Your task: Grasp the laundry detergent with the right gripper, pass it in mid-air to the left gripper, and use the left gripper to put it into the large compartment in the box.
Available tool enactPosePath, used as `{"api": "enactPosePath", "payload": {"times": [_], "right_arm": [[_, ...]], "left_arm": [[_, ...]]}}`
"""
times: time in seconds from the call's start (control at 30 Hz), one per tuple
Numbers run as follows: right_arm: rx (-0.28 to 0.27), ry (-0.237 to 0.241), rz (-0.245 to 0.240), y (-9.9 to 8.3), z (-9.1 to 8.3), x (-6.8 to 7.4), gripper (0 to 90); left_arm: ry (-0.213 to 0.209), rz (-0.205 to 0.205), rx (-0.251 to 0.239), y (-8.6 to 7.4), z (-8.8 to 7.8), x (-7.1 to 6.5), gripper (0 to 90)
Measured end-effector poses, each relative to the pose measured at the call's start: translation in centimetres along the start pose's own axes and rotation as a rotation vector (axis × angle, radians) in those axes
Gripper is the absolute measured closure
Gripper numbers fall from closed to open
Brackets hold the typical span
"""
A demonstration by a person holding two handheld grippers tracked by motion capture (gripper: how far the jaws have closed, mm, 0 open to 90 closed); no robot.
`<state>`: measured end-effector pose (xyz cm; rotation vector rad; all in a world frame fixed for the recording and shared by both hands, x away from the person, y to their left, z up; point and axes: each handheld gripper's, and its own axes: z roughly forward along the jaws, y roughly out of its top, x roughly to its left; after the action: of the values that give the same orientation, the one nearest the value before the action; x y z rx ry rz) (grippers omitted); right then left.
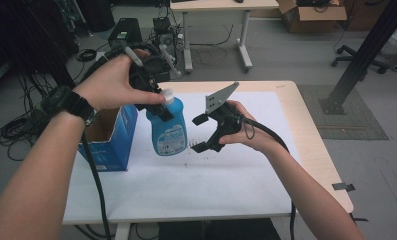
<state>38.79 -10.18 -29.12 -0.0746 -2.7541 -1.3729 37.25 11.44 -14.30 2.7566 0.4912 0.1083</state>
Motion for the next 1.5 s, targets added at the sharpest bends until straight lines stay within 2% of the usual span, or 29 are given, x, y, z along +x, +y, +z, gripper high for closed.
{"api": "enactPosePath", "payload": {"times": [0.03,0.07,0.1,0.13,0.17,0.2,0.23,0.27,0.3,0.33,0.37,0.4,0.47,0.5,0.67,0.73,0.87,0.97,1.13,1.23,1.33,1.47,1.5], "right_arm": [[0.0,0.0,0.0,0.0,0.0,0.0,4.8],[0.012,-0.013,0.008,-0.4,-0.4,-0.2,4.6],[0.041,-0.031,0.027,-1.3,-1.2,-0.5,4.3],[0.041,-0.031,0.027,-1.3,-1.2,-0.5,4.3],[0.069,-0.065,0.036,-2.3,-2.1,-0.8,4.2],[0.082,-0.074,0.041,-2.7,-2.4,-0.9,4.2],[0.082,-0.074,0.041,-2.7,-2.4,-0.9,4.2],[0.104,-0.1,0.06,-3.9,-3.5,-1.2,4.2],[0.104,-0.1,0.06,-3.9,-3.5,-1.2,4.2],[0.127,-0.129,0.076,-4.8,-4.5,-1.4,4.2],[0.127,-0.129,0.076,-4.8,-4.5,-1.4,4.2],[0.142,-0.158,0.094,-5.7,-5.6,-1.6,4.3],[0.146,-0.178,0.111,-6.5,-6.8,-1.8,4.4],[0.146,-0.178,0.111,-6.5,-6.8,-1.8,4.4],[0.152,-0.23,0.154,-8.3,-9.4,-2.1,4.9],[0.154,-0.251,0.167,-8.9,-10.5,-2.2,5.1],[0.15,-0.287,0.196,-10.1,-12.3,-2.3,5.1],[0.161,-0.311,0.214,-11.1,-13.4,-2.3,5.0],[0.181,-0.338,0.24,-12.5,-14.6,-2.3,5.0],[0.192,-0.352,0.254,-13.3,-15.1,-2.4,5.0],[0.198,-0.353,0.257,-13.6,-15.2,-2.4,5.2],[0.205,-0.358,0.264,-14.0,-15.2,-2.4,5.2],[0.209,-0.358,0.266,-14.1,-15.3,-2.3,5.2]], "left_arm": [[0.0,0.0,0.0,0.0,0.0,0.0,38.1],[0.012,-0.018,0.003,0.0,-0.4,0.3,38.1],[0.025,-0.04,0.008,-0.1,-0.9,0.6,38.1],[0.039,-0.061,0.013,-0.2,-1.3,0.9,38.1],[0.067,-0.104,0.019,-0.3,-2.0,1.4,38.2],[0.084,-0.135,0.025,-0.5,-2.6,1.8,38.1],[0.084,-0.135,0.025,-0.5,-2.6,1.8,38.2],[0.114,-0.207,0.031,-0.7,-3.4,2.4,38.2],[0.114,-0.207,0.031,-0.7,-3.4,2.4,38.2],[0.127,-0.238,0.034,-0.9,-3.9,2.8,38.1],[0.137,-0.273,0.04,-1.1,-4.3,3.1,38.1],[0.149,-0.315,0.038,-1.3,-4.7,3.4,38.1],[0.182,-0.407,0.026,-1.8,-5.4,3.9,38.2],[0.201,-0.44,0.024,-2.1,-5.7,4.1,38.2],[0.31,-0.632,0.014,-3.9,-7.0,5.3,38.2],[0.346,-0.729,0.005,-4.7,-7.4,5.8,38.2],[0.4,-0.881,-0.002,-6.6,-8.0,6.8,38.2],[0.412,-0.942,0.008,-7.9,-8.2,7.2,38.2],[0.423,-1.012,0.015,-9.7,-7.8,7.7,38.2],[0.43,-1.039,0.026,-10.9,-7.0,8.0,38.2],[0.43,-1.046,0.035,-11.4,-6.3,8.2,38.2],[0.414,-1.063,0.035,-12.3,-4.9,8.4,38.2],[0.405,-1.07,0.038,-12.7,-4.0,8.5,38.2]]}}
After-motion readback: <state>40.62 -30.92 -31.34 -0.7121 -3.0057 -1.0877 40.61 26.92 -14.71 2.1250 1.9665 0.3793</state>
